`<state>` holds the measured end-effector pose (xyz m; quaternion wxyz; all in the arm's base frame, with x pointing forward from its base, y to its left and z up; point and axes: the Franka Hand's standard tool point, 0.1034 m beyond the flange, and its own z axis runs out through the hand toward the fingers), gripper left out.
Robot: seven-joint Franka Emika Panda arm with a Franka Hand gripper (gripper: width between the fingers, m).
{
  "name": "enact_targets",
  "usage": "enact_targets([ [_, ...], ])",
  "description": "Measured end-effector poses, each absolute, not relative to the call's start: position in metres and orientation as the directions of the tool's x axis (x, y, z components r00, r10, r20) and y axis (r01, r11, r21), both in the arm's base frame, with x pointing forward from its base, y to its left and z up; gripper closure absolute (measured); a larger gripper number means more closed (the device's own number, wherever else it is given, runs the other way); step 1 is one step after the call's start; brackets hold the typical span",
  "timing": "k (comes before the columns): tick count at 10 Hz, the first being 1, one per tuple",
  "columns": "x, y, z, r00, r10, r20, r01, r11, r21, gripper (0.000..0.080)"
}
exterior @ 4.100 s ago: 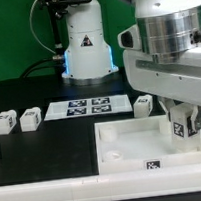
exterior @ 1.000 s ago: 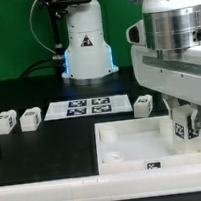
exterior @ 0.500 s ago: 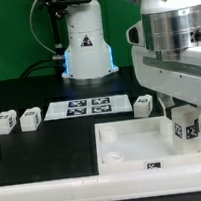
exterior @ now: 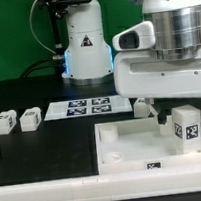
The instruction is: Assemble one leg
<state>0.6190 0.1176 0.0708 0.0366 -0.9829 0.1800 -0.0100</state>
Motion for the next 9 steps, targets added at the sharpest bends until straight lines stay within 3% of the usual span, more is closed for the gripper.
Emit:
enact_targets([
  [3, 0.6202, 0.1142, 0.0707, 1.0, -0.027, 0.008, -0.026, -0.998, -0.066, 0.0151],
  [7, 0.6203, 0.1133, 0.0706, 1.0, 0.025, 0.011, 0.025, -0.998, -0.065, 0.0179],
  [9, 0.6203, 0.1134, 0.0706, 1.0, 0.025, 0.011, 0.025, -0.998, -0.065, 0.0512],
])
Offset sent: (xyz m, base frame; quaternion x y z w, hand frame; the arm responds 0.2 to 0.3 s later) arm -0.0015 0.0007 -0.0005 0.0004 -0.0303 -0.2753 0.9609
